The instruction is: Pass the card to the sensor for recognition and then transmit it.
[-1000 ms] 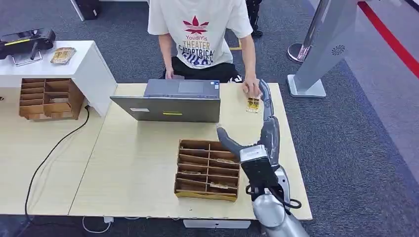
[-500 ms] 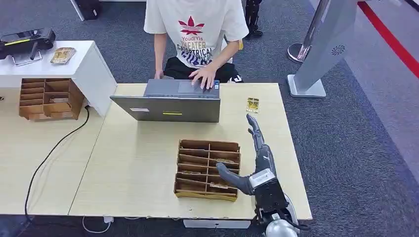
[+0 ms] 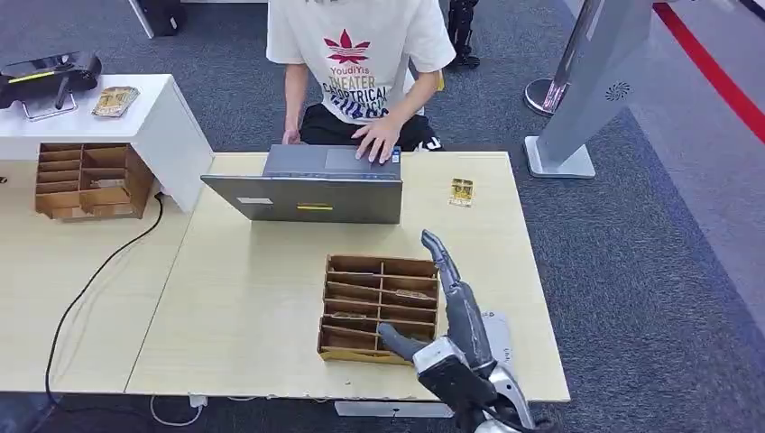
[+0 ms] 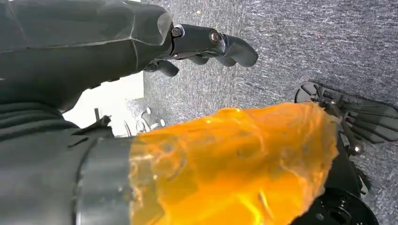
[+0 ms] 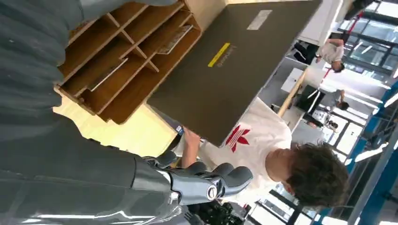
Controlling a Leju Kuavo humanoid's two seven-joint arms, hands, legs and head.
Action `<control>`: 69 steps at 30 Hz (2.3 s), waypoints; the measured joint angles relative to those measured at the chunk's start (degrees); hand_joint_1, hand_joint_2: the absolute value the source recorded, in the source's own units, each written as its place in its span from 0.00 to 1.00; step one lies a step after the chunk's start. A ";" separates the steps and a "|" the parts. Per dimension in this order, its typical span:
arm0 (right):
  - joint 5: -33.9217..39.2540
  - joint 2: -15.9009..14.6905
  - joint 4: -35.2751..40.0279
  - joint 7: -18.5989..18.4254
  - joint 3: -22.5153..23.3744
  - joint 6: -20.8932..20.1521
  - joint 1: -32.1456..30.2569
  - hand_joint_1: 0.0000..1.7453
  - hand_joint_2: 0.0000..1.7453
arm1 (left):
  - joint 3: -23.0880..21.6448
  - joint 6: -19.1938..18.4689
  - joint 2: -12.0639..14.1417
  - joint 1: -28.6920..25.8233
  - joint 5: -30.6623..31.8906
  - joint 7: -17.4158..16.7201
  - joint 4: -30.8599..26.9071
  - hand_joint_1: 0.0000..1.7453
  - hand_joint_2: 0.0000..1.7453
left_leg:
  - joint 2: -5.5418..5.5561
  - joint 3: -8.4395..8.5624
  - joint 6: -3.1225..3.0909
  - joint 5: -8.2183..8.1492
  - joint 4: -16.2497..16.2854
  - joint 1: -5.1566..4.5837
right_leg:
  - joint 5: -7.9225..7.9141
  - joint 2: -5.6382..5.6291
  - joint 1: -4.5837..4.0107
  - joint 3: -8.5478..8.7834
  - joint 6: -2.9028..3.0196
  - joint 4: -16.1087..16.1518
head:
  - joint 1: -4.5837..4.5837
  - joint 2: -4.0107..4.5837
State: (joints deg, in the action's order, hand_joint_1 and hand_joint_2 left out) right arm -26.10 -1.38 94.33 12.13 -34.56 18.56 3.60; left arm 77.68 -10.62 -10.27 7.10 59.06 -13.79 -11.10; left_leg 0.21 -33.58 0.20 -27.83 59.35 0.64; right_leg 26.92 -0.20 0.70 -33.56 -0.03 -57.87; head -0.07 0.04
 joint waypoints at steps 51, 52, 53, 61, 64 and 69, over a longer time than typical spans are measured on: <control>-37.68 -1.31 -13.66 -14.58 -5.20 14.90 4.47 0.48 1.00 | 0.02 -0.07 0.00 0.01 0.81 -0.04 0.00 0.00 0.00 | 0.00 0.00 0.00 0.00 0.00 0.00 | 0.00 0.00 0.00 0.00 0.00 0.00 | 0.00 0.00; -37.68 -1.31 -13.81 -14.60 -5.20 14.90 4.56 0.48 1.00 | 0.02 -0.07 0.00 0.00 0.83 -0.07 0.00 0.00 0.00 | 0.00 0.00 0.00 0.00 0.00 0.00 | 0.00 0.00 0.00 0.00 0.00 0.00 | 0.00 0.00; -37.68 -1.31 -13.96 -14.62 -5.22 14.88 4.63 0.48 1.00 | 0.02 -0.07 0.00 0.00 0.87 -0.07 0.00 0.00 0.00 | 0.00 0.00 0.00 0.00 0.00 0.00 | 0.00 0.00 0.00 0.00 0.00 0.00 | -0.02 0.00; -37.68 -1.31 -14.73 -15.04 -5.27 14.44 5.18 0.64 1.00 | 0.00 -0.07 0.00 0.01 1.01 -0.13 0.00 0.00 0.00 | 0.00 0.00 0.00 0.00 0.00 0.00 | 0.00 0.00 0.00 0.00 0.00 0.00 | 0.00 0.00; -37.68 -1.31 -15.28 -15.19 -5.38 13.94 5.61 0.50 1.00 | 0.00 -0.07 0.00 0.01 1.14 -0.15 0.00 0.00 0.00 | 0.00 0.00 0.00 0.00 0.00 0.00 | 0.00 0.00 0.00 0.00 0.00 0.00 | 0.00 0.00; -37.85 -1.31 -16.33 -15.63 -5.40 13.48 6.26 0.50 1.00 | 0.00 -0.07 0.00 0.00 1.51 -0.50 0.00 0.00 0.00 | 0.00 0.00 0.00 0.00 0.00 0.00 | 0.00 0.00 0.00 0.00 0.00 0.00 | 0.00 0.00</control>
State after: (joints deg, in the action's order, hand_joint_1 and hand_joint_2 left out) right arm -63.95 -2.69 78.01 -3.50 -39.95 32.04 9.86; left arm 77.68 -10.69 -10.27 7.10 60.57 -14.29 -11.10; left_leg 0.21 -33.58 0.20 -27.83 59.35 0.64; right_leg 26.92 -0.20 0.70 -33.56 -0.03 -57.87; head -0.07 0.04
